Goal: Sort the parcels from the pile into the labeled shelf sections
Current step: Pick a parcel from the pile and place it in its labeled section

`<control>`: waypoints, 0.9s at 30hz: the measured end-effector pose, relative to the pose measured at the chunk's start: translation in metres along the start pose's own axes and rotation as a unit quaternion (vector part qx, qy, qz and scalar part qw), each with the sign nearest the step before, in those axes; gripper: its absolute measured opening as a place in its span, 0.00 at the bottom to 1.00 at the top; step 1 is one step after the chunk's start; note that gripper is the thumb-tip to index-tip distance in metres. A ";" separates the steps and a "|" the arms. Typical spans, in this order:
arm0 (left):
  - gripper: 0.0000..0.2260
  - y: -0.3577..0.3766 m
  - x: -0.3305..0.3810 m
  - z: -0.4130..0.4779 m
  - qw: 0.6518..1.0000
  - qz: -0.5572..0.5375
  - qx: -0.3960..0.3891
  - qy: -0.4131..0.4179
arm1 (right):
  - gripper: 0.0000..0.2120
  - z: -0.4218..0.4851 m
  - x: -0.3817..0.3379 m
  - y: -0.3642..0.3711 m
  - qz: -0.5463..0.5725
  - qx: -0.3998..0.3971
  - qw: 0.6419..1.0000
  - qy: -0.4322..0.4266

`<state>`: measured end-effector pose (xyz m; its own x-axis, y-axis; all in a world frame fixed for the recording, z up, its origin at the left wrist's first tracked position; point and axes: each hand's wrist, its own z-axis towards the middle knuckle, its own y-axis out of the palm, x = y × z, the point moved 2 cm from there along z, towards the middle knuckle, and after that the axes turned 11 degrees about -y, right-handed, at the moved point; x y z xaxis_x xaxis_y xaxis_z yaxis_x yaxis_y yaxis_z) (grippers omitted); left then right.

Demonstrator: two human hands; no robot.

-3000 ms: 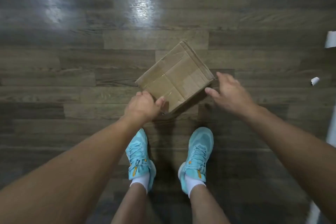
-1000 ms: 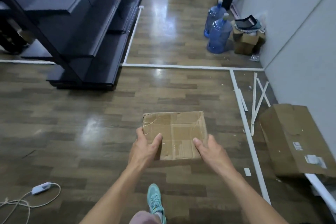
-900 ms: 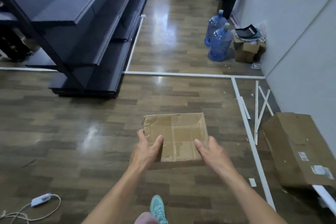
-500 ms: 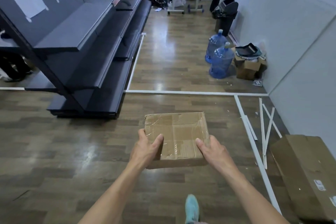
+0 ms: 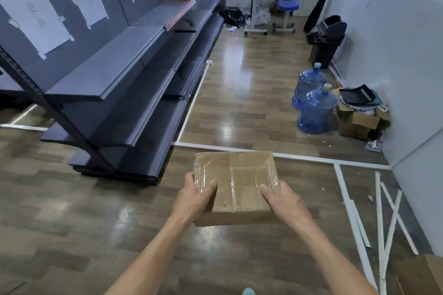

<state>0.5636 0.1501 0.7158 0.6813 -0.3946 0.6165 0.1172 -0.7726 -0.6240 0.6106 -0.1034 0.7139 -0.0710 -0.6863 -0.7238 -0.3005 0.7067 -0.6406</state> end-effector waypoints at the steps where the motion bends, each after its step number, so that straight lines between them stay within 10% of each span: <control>1: 0.27 0.001 0.009 0.010 1.000 -0.007 -0.002 -0.003 | 0.23 0.013 -0.003 -0.006 0.000 -0.001 1.000 -0.003; 27: 0.26 -0.066 0.257 0.401 0.997 -0.057 -0.047 0.027 | 0.23 0.444 -0.139 -0.038 0.013 0.025 0.999 0.018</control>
<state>1.0202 0.2992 0.7229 0.6265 -0.3259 0.7080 0.1223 -0.8560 -0.5022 1.0540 0.0415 0.7255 -0.1132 -0.6727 -0.7312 -0.2504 0.7315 -0.6342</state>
